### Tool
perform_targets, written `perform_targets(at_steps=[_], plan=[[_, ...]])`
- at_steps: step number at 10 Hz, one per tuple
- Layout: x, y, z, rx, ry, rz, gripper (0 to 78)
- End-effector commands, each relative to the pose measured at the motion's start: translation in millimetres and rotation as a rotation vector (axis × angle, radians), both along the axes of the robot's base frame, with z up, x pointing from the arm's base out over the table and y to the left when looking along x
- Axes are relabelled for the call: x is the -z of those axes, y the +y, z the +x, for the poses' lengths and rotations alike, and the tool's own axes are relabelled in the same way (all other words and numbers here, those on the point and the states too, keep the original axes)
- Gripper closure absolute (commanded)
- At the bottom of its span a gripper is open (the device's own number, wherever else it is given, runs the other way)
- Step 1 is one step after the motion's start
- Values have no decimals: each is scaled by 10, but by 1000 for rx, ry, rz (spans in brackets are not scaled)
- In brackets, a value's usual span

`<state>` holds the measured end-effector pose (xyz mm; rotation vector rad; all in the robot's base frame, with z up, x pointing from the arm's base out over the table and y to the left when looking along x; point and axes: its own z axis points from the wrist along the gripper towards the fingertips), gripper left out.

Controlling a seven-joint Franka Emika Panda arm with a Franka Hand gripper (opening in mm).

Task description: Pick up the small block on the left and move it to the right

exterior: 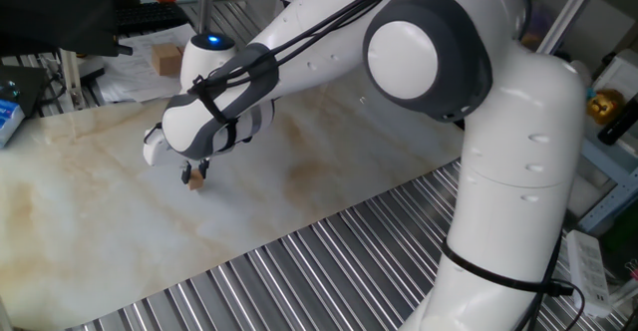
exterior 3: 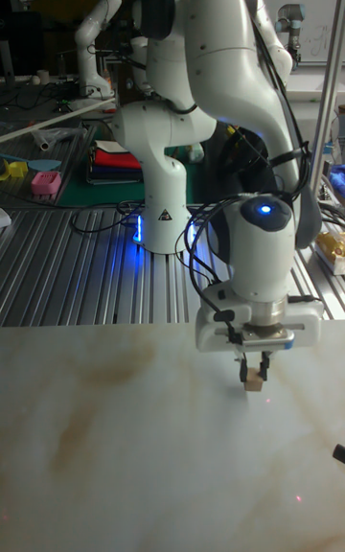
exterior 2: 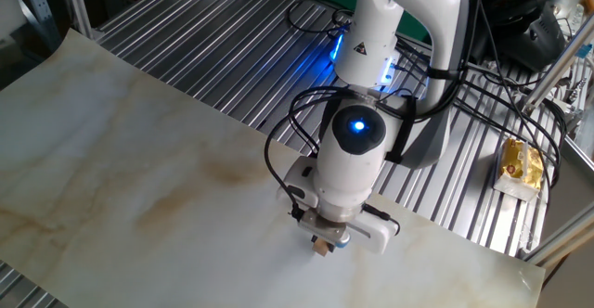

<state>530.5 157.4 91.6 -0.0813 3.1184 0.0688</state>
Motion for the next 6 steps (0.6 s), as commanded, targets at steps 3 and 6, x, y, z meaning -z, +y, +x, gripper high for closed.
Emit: perform_targets(at_steps=[3,6], plan=[[40,6,29,1,-9,8,763],[90,8,43,-1,-13,10,763]])
